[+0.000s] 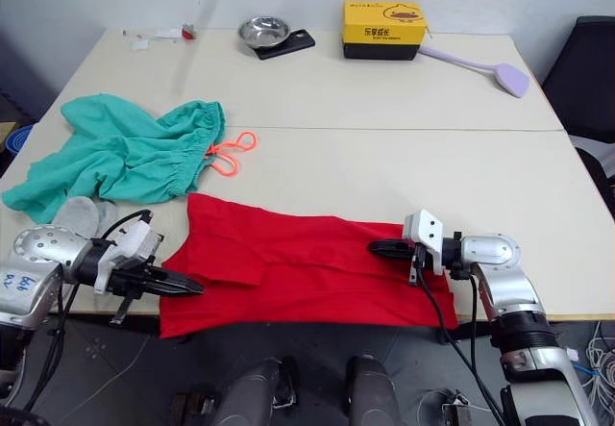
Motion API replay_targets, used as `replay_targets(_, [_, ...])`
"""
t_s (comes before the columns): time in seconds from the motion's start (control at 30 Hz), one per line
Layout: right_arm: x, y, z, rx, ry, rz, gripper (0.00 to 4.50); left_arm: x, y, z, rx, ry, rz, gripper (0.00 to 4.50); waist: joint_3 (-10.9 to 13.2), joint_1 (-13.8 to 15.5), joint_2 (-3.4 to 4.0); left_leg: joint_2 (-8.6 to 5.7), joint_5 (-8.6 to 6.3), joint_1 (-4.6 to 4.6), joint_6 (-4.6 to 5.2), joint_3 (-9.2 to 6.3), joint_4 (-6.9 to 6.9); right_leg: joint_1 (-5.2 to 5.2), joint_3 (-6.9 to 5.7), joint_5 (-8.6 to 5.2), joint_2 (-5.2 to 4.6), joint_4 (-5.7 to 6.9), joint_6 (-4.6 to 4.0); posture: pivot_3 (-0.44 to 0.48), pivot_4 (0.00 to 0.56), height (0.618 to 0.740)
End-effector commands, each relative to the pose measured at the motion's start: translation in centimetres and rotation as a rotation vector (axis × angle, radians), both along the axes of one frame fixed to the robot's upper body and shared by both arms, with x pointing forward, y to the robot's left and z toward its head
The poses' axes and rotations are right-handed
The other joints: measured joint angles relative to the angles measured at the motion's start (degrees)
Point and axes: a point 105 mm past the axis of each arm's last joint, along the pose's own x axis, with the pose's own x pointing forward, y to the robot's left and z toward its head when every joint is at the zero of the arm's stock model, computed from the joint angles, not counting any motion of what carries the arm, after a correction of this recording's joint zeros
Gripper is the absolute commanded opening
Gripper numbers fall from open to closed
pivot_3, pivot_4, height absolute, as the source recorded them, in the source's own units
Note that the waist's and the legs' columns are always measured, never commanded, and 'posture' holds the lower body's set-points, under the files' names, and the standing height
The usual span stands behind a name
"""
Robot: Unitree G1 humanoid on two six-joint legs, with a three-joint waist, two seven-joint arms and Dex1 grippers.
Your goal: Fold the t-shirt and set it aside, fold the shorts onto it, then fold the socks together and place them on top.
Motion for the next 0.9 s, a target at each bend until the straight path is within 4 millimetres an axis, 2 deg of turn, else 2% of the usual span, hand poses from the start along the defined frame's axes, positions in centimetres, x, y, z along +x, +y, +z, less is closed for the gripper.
replay_targets(0.03, [-0.5, 0.4, 1.5, 0.038, -0.039, 0.038, 0.00, 2.3, -2.4, 5.2, -0.272, -0.160, 0.084, 0.04, 0.00, 0.35, 0.00, -0.01, 0.02, -0.02, 0.03, -0.05, 0.04, 0.01, -0.02, 0.00, -0.01, 0.03, 0.00, 0.000, 0.150, 0.740])
replay_targets(0.17, [-0.9, 2.1, 3.0, 0.092, -0.075, 0.064, 0.00, 3.0, -3.9, 3.1, -0.217, -0.207, 0.099, 0.04, -0.01, -0.26, 0.02, -0.07, 0.16, -0.01, 0.29, -0.08, 0.05, 0.08, -0.07, 0.01, 0.01, 0.14, 0.02, 0.000, 0.150, 0.740])
replay_targets(0.27, [-1.7, 4.0, 4.0, 0.142, -0.076, 0.098, 0.00, 4.0, -5.3, 1.9, -0.209, -0.246, 0.151, 0.04, -0.01, -0.26, 0.01, 0.04, 0.18, -0.01, 0.24, 0.00, -0.02, 0.03, -0.04, 0.01, 0.23, 0.21, 0.01, 0.000, 0.150, 0.740])
replay_targets(0.4, [-1.6, 7.4, 2.9, 0.099, -0.069, 0.047, 0.00, 5.8, -6.8, 0.2, -0.179, -0.308, 0.241, 0.04, -0.03, 0.03, -0.02, 0.07, 0.20, -0.02, 0.22, -0.01, 0.06, 0.03, -0.03, 0.01, 0.22, 0.16, 0.01, 0.000, 0.150, 0.740])
replay_targets(0.53, [-0.2, 8.3, 1.2, 0.017, -0.084, -0.096, 0.00, 7.0, -6.8, -0.8, -0.154, -0.322, 0.336, 0.04, -0.03, 0.09, -0.02, 0.03, 0.17, -0.04, 0.18, -0.01, 0.04, -0.04, -0.01, 0.01, 0.14, 0.06, 0.01, 0.000, 0.150, 0.740])
replay_targets(0.67, [1.1, 6.1, 0.2, -0.045, -0.093, -0.238, 0.00, 7.7, -5.3, -2.6, -0.060, -0.331, 0.442, 0.04, -0.04, 0.11, -0.03, -0.03, 0.16, -0.06, 0.18, -0.01, 0.01, -0.05, -0.02, 0.01, 0.08, 0.04, 0.01, 0.000, 0.150, 0.740])
replay_targets(0.8, [1.8, 2.2, 0.3, -0.045, -0.077, -0.338, 0.00, 8.5, -2.7, -4.5, 0.014, -0.323, 0.589, 0.04, -0.06, 0.19, -0.07, -0.03, 0.13, -0.03, 0.13, -0.01, -0.01, -0.03, -0.02, 0.01, 0.09, 0.04, 0.01, 0.000, 0.150, 0.740])
replay_targets(0.9, [1.9, -0.6, 0.5, -0.032, -0.063, -0.396, 0.00, 8.4, -1.5, -5.3, 0.021, -0.302, 0.639, 0.04, -0.20, 0.11, -0.16, -0.03, 0.12, 0.06, 0.16, -0.02, -0.01, 0.09, -0.03, 0.01, 0.07, -0.01, 0.01, 0.000, 0.150, 0.740])
